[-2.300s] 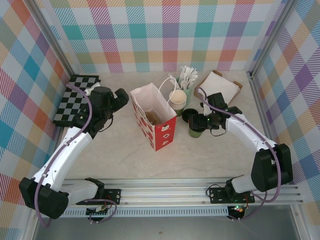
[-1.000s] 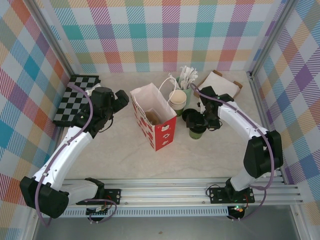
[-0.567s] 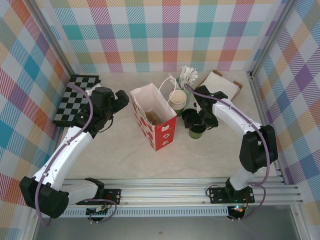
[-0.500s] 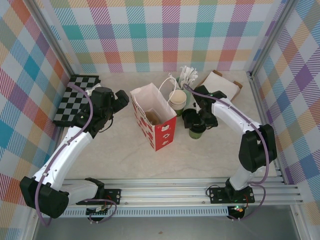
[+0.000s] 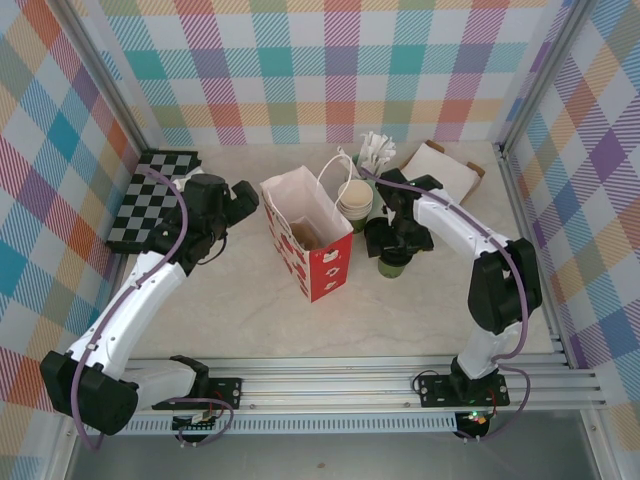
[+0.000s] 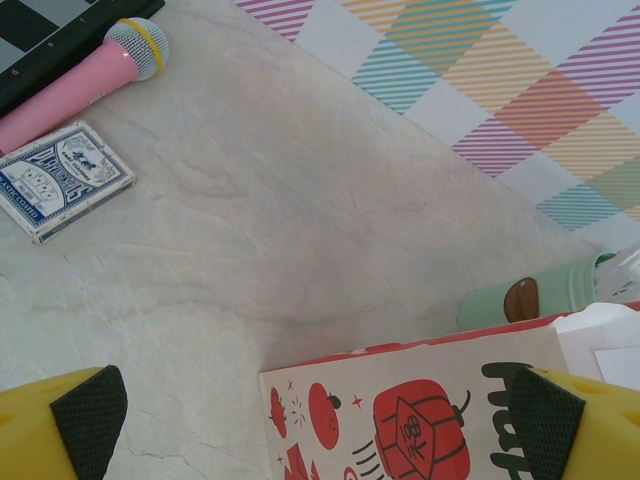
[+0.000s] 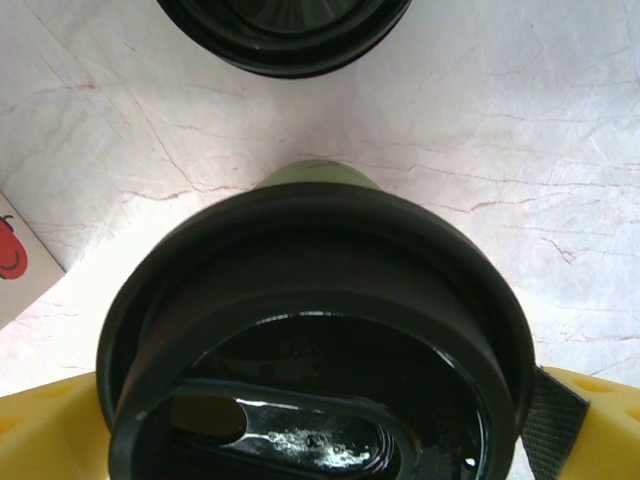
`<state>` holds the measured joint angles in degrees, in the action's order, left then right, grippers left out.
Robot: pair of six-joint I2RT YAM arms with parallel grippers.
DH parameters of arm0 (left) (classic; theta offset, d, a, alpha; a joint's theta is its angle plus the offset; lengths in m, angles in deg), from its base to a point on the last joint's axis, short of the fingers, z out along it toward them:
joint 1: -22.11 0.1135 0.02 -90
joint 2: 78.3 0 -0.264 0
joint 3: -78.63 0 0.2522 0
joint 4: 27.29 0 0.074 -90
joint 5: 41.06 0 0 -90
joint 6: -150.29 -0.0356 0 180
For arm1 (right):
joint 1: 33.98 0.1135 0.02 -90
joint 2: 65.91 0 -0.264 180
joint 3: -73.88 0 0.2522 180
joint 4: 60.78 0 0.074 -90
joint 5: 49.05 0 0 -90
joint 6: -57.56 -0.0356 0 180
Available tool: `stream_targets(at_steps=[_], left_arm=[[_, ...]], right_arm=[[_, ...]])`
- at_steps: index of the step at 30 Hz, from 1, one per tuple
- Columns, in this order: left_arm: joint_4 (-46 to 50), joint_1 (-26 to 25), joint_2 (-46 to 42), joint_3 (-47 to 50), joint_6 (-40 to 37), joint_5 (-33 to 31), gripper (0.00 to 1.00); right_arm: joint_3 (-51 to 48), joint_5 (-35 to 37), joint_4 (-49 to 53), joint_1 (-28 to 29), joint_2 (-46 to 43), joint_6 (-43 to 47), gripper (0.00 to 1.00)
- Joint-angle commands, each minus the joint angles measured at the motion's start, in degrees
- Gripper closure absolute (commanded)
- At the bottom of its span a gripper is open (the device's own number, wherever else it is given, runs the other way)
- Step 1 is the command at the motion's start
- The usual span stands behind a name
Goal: Pack the takeout coffee
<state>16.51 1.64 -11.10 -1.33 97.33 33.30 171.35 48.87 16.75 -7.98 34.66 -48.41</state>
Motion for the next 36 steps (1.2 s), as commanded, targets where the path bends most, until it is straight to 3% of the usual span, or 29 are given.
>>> stream_targets(at_steps=[1,26,36], left_arm=[[0.88,0.69,0.21,-0.56,-1.22,-1.19,0.00],[1.93,0.69,0.93,-0.60,-1.29,-1.44,0.00],[2.03,0.69,0.87,-0.60,-1.51,-1.40,0.00]], right_arm=[[2.12,0.95,2.76,0.56,1.02,0.15,0.00],[-0.18,1.58,0.50,1.43,1.55,-0.80,0.00],[-1.00,1.83,0.11,1.40,0.86,-0.36,0.07]])
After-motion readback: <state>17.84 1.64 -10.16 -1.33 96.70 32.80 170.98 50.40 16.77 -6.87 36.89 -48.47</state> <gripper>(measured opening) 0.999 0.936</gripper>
